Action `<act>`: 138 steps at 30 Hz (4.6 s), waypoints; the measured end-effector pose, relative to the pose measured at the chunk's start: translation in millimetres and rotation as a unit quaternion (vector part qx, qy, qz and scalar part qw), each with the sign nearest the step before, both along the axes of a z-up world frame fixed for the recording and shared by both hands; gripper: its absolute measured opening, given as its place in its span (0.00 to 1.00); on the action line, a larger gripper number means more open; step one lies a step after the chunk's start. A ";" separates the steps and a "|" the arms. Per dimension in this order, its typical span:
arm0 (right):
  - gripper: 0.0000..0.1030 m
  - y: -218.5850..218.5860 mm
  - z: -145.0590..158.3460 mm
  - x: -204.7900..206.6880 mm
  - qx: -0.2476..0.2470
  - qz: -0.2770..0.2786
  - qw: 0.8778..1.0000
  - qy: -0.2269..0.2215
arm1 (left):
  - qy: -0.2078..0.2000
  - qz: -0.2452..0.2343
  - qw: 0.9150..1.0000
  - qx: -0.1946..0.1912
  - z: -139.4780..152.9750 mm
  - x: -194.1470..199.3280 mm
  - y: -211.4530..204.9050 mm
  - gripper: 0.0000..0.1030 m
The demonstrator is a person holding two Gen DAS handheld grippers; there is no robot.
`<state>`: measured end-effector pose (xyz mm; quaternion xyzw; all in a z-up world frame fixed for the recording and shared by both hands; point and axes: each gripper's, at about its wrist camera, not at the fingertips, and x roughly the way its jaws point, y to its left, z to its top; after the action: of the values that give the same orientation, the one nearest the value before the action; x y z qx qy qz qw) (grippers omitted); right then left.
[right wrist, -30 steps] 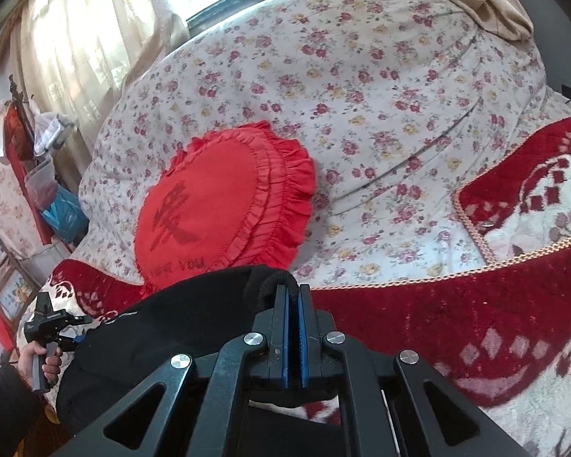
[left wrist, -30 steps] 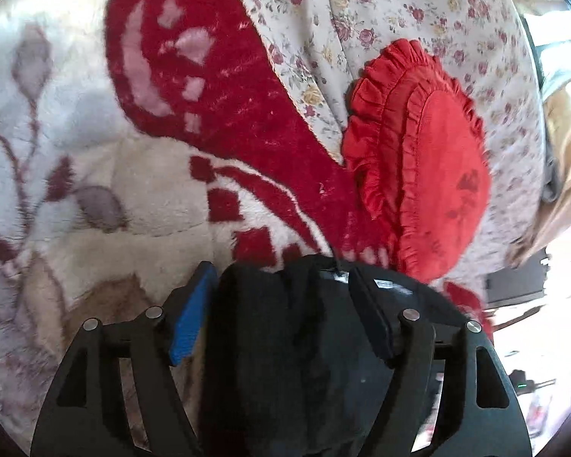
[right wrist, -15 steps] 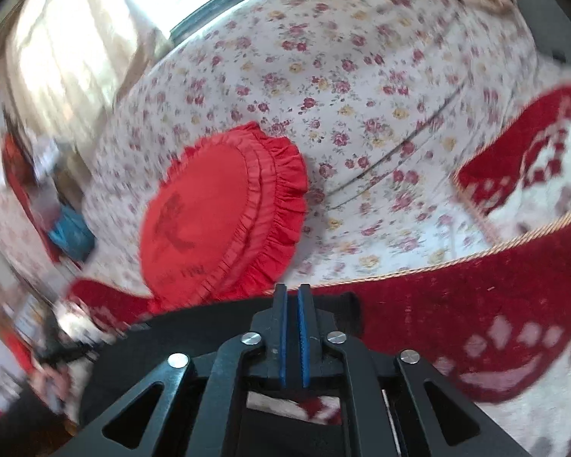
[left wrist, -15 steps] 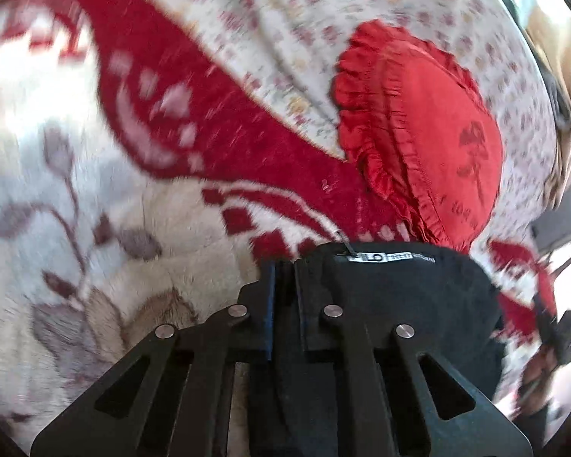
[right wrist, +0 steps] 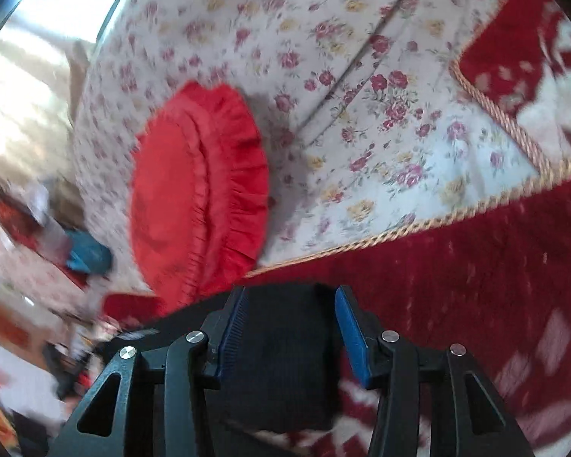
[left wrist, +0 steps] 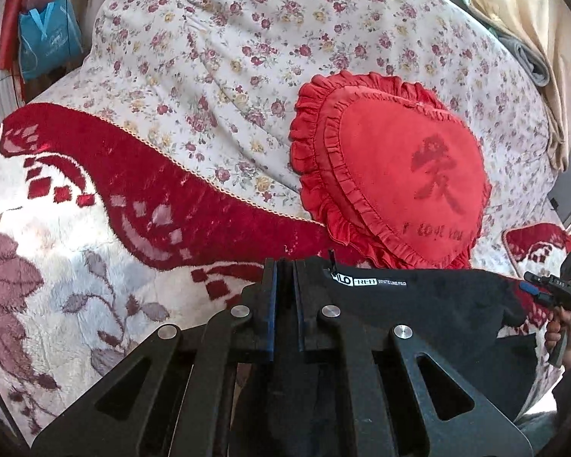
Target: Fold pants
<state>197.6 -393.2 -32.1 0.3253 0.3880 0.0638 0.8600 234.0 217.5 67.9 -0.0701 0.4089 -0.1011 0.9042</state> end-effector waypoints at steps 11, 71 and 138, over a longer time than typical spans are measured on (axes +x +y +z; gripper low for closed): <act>0.03 16.7 33.8 2.3 -0.142 0.044 0.987 -0.069 | -0.038 0.042 0.998 0.002 7.9 -4.7 4.5 0.06; 0.28 -6.8 -27.4 -236.7 0.182 -0.050 0.982 -0.003 | 0.086 0.146 0.920 -0.353 -113.9 -220.0 47.2 0.17; 0.05 272.7 -0.2 -40.7 -0.047 0.255 0.964 -0.062 | 0.016 0.153 0.982 -0.113 -109.0 -150.8 -9.3 0.10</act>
<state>156.9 -120.5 -32.4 0.1698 0.4066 0.2831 0.8519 83.2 208.2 -41.1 -0.2351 0.3938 -0.0061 0.8886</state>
